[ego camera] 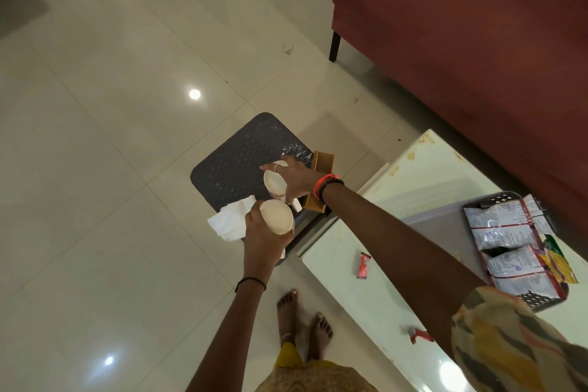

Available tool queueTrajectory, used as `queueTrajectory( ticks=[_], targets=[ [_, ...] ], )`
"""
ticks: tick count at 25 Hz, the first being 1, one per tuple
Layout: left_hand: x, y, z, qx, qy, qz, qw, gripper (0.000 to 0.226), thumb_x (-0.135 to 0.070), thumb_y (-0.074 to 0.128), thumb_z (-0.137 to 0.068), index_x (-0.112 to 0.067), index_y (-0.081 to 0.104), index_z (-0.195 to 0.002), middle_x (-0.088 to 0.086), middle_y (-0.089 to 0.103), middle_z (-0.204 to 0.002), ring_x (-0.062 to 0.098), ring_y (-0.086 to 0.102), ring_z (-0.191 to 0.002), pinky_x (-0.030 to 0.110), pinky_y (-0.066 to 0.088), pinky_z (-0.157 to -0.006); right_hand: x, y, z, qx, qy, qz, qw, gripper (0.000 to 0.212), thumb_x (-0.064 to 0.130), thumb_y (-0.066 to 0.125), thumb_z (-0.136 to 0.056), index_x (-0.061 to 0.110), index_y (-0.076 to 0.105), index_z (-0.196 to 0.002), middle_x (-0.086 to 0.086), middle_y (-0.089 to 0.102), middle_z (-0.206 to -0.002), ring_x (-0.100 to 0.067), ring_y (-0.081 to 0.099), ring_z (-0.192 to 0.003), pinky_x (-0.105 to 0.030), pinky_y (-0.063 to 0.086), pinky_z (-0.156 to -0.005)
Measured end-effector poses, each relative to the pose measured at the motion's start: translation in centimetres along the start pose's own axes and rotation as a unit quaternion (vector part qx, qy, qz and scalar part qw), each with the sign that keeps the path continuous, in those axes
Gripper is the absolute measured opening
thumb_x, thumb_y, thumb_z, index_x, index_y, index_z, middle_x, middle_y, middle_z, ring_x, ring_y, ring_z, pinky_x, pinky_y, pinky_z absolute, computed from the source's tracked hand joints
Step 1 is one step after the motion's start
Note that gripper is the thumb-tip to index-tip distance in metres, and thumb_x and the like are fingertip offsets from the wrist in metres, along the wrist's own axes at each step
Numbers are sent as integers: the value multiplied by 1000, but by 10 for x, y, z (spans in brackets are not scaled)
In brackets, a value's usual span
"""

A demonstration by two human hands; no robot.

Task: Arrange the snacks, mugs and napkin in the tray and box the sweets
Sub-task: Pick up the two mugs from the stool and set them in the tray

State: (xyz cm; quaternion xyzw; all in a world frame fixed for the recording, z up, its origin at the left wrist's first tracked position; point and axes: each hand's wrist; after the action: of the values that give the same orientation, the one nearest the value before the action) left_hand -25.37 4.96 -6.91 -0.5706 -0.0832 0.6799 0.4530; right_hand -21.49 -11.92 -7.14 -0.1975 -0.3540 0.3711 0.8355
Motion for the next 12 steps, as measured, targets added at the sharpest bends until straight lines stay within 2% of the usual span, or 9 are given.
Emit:
queueTrajectory(
  ticks=[4,8,12],
  targets=[
    [0,-13,7,2,-23,-4,1000,91,-25,85,-62,-11,33,-135,10,46,-132,24,47,-120,36,48,-93,4,8,3,-77,-15,-1,997,80,15,76,-75,28,34,-142,-19,27,-146,-43,29,-135,-50,37,-108],
    [0,-34,6,-13,-22,-1,1000,88,-24,85,-62,-7,37,-133,12,48,-131,25,47,-121,39,48,-94,9,12,8,-110,-10,-22,994,73,20,74,-77,26,38,-140,-20,31,-142,-43,32,-131,-49,38,-107],
    [-2,-63,0,-37,-14,-18,999,84,-26,85,-61,-8,40,-129,11,50,-128,26,48,-119,41,50,-91,23,9,22,-133,-12,-56,989,75,21,75,-75,26,38,-140,-19,35,-136,-43,37,-126,-48,41,-103]
  ],
)
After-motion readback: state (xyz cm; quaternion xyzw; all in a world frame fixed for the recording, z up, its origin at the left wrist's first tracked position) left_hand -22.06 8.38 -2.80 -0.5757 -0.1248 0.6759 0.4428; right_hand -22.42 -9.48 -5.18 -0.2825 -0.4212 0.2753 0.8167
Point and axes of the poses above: each hand's wrist, its own z-axis away from the middle knuckle, its own y-axis out of the palm, x = y × z
